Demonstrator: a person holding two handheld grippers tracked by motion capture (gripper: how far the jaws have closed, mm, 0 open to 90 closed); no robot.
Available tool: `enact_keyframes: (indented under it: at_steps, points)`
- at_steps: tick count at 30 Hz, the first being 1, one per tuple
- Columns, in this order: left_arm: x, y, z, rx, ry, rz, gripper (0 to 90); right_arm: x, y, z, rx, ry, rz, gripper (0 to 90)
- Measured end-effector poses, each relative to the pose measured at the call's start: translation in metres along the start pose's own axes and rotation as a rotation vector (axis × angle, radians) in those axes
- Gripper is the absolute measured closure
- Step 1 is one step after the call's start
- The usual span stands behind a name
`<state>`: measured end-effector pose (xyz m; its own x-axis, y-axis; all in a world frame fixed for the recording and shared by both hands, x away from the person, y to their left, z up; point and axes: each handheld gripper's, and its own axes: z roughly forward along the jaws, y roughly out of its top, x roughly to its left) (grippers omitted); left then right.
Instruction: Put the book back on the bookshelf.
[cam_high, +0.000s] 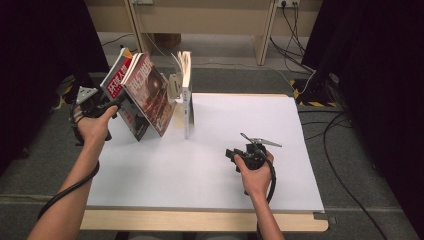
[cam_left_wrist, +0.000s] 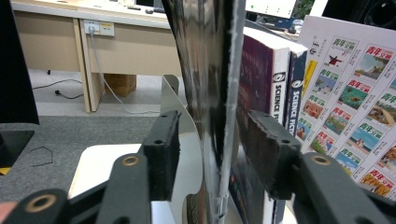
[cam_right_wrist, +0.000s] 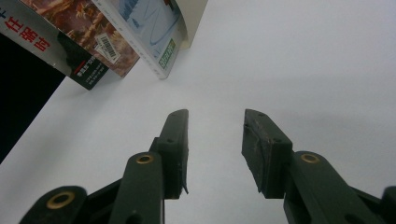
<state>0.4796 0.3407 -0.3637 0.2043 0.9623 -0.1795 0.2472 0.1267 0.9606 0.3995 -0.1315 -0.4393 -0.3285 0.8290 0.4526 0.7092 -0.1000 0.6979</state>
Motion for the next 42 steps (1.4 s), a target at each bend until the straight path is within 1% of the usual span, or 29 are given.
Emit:
enact_keyframes:
  at_steps: [3,6,8,10,11,16,24,30,32,34,42]
  points:
    - [0.000,0.000,-0.002,0.005,0.010,0.006,48.5,0.001,0.000,0.000,0.002,0.002,0.004,61.5]
    - [-0.001,0.000,-0.003,0.006,0.008,0.005,47.1,0.001,0.000,0.000,0.003,0.002,0.004,61.5]
    - [-0.002,0.000,-0.004,0.006,0.012,0.011,46.3,0.001,0.000,0.000,0.003,0.002,0.004,61.5]
    - [-0.003,0.000,-0.005,0.001,0.019,0.026,45.9,0.001,0.000,0.000,0.004,0.001,0.005,61.5]
    - [-0.003,-0.001,-0.006,0.008,0.012,0.019,45.2,0.001,0.000,0.000,0.002,0.000,0.002,61.5]
    - [-0.002,-0.003,-0.008,0.011,0.017,0.016,44.8,0.001,0.000,0.000,0.003,0.001,0.004,61.5]
    - [-0.002,-0.006,-0.015,0.020,0.006,0.007,44.3,0.001,0.000,0.000,0.002,0.000,0.003,61.5]
    - [-0.002,-0.012,-0.020,0.036,0.002,0.004,43.5,0.001,0.000,0.000,-0.001,-0.002,-0.001,61.6]
    - [-0.002,-0.013,-0.022,0.040,-0.003,-0.003,43.1,0.001,0.000,0.000,-0.002,-0.002,0.000,61.6]
    - [-0.002,-0.014,-0.024,0.041,-0.002,-0.001,42.6,0.001,0.000,-0.001,-0.004,-0.003,-0.001,61.5]
    - [0.003,-0.019,-0.032,0.057,-0.002,-0.006,41.9,0.001,0.001,-0.001,-0.003,0.000,-0.002,61.5]
